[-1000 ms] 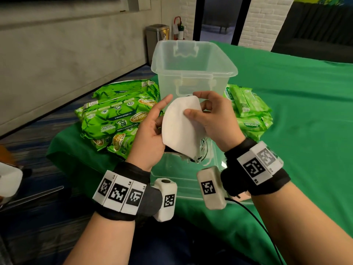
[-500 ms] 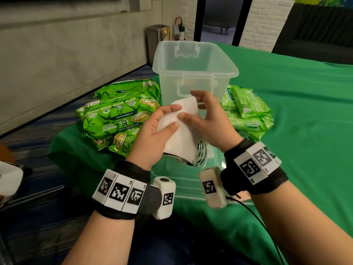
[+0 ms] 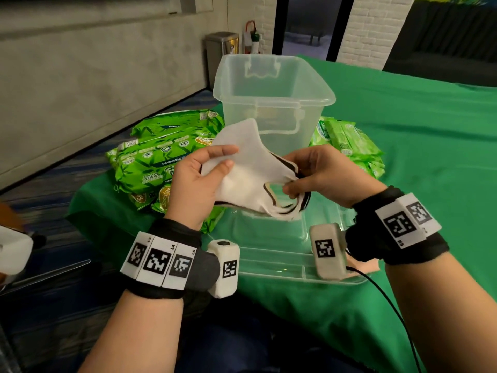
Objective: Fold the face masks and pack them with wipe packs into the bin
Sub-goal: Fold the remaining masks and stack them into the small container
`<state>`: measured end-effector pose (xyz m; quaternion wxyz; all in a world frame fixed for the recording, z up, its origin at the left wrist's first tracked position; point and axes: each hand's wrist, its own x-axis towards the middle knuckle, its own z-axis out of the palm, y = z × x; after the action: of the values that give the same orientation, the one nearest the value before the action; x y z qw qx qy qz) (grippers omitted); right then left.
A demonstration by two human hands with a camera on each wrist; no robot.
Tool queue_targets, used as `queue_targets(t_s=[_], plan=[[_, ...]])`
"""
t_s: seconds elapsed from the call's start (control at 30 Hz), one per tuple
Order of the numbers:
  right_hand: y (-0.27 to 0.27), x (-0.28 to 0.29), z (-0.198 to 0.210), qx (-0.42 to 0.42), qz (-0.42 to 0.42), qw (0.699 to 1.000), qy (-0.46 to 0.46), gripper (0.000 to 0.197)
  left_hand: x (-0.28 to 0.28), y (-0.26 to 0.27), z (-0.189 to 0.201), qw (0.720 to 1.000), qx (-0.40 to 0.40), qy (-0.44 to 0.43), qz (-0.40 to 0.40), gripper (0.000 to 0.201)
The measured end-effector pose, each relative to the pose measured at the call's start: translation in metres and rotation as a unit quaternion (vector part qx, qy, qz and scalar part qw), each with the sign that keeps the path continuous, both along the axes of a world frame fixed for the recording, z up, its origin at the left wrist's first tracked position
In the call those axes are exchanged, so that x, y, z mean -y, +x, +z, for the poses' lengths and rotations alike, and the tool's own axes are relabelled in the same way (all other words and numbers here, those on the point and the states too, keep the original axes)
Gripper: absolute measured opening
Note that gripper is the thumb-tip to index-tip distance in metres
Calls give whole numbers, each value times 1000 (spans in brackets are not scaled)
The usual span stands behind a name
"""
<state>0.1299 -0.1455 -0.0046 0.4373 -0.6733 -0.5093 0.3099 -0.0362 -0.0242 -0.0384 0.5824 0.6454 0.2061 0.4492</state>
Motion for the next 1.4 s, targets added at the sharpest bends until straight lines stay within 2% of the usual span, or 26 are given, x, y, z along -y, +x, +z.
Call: queue_targets(t_s=[0.13, 0.3, 0.37, 0.4, 0.47, 0.53, 0.6, 0.67, 0.73, 0.83, 0.9, 1.0, 1.03, 1.1, 1.13, 1.17, 1.23, 1.3, 1.4], plan=[[3, 8, 0, 11, -34, 999, 9, 26, 3, 4, 0, 999, -19, 24, -12, 34], [15, 22, -3, -8, -62, 998, -5, 30, 11, 8, -3, 997, -50, 41, -32, 35], [26, 30, -7, 44, -78, 994, -55, 33, 12, 10, -5, 997, -61, 44, -27, 35], [31, 35, -11, 101, -78, 987, -101, 35, 12, 11, -5, 996, -66, 45, -27, 35], [40, 47, -20, 211, -60, 949, -226, 43, 15, 13, -6, 995, -78, 47, -31, 35], [40, 59, -30, 250, -30, 905, -342, 55, 18, 14, -7, 994, -91, 43, -38, 35], [35, 66, -39, 276, -4, 870, -409, 66, 21, 16, -8, 993, -101, 35, -40, 34], [31, 68, -48, 312, 0, 848, -429, 72, 24, 18, -8, 993, -110, 27, -41, 34], [32, 66, -55, 322, -7, 845, -426, 73, 27, 19, -8, 992, -118, 26, -42, 34], [36, 63, -55, 346, -34, 844, -409, 59, 28, 19, -9, 988, -140, 33, -49, 33], [39, 62, -45, 376, -51, 848, -370, 44, 27, 17, -11, 986, -154, 36, -45, 32], [40, 61, -16, 359, -72, 900, -236, 18, 25, 15, -13, 984, -172, 23, -30, 27], [38, 61, -5, 322, -79, 926, -182, 14, 25, 15, -12, 983, -181, 21, -30, 25], [27, 59, 15, 194, -60, 976, -81, 18, 28, 18, -10, 981, -188, 15, -50, 13], [20, 57, 23, 131, -35, 990, -39, 16, 31, 19, -7, 980, -186, 8, -67, 7], [13, 55, 29, 88, -5, 996, -10, 13, 34, 20, -5, 980, -180, 6, -85, 18], [1, 46, 33, 57, 38, 998, 16, 11, 40, 23, -4, 979, -164, 8, -121, 39], [-7, 37, 30, 62, 54, 996, 28, 12, 45, 26, -5, 975, -155, 32, -154, 45], [-10, 27, 18, 94, 38, 994, 43, 16, 47, 28, -10, 970, -142, 34, -194, 72]])
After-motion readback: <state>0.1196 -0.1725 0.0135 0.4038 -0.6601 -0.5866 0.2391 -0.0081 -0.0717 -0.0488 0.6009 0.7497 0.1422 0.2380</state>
